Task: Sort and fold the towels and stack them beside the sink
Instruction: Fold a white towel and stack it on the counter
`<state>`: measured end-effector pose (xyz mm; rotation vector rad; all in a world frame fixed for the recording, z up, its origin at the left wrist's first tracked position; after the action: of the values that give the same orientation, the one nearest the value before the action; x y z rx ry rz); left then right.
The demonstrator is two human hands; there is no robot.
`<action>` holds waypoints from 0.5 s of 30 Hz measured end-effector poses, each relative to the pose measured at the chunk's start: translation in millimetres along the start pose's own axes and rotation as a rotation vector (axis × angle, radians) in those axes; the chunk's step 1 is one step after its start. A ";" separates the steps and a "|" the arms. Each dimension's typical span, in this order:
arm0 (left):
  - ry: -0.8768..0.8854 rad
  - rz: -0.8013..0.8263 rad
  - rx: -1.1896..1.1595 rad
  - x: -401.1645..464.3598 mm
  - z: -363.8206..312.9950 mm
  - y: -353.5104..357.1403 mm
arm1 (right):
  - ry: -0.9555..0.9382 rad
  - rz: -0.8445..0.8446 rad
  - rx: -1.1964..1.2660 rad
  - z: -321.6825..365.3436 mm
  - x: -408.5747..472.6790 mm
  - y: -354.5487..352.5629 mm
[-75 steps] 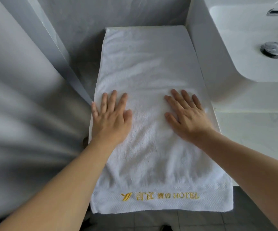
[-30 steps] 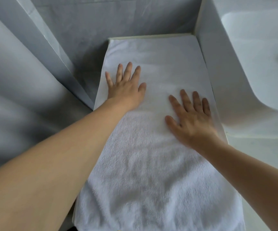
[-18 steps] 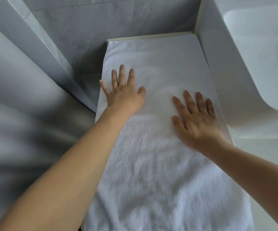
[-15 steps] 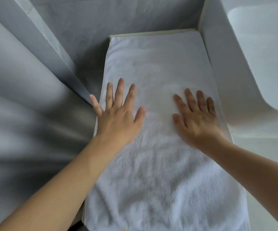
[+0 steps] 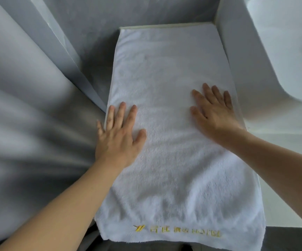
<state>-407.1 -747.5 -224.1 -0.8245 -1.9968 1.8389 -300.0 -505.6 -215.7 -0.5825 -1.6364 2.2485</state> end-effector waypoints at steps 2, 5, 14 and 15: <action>-0.004 -0.002 -0.004 2.3 0.0 0.7 | 0.001 -0.034 0.024 10.5 -17.8 -2.1; -0.003 -0.033 -0.017 2.3 1.5 3.3 | -0.077 0.020 -0.036 29.4 -66.0 12.5; 0.001 0.015 -0.008 7.6 3.0 0.9 | 0.046 -0.044 -0.177 -22.3 -144.9 34.1; -0.008 0.016 -0.009 7.5 1.9 -0.7 | 0.066 -0.051 -0.154 -27.2 -151.7 33.4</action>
<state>-414.2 -744.6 -224.9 -0.8401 -2.0099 1.8462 -154.4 -563.8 -232.5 -0.6376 -1.7818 2.0579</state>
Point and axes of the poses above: each hand's wrist, its own x-axis towards the middle knuckle, its own y-axis out of the palm, z = x × y, the point moved 3 cm from there along x, towards the middle knuckle, and after that the axes turned 1 degree about -x, right-handed, at the moved point
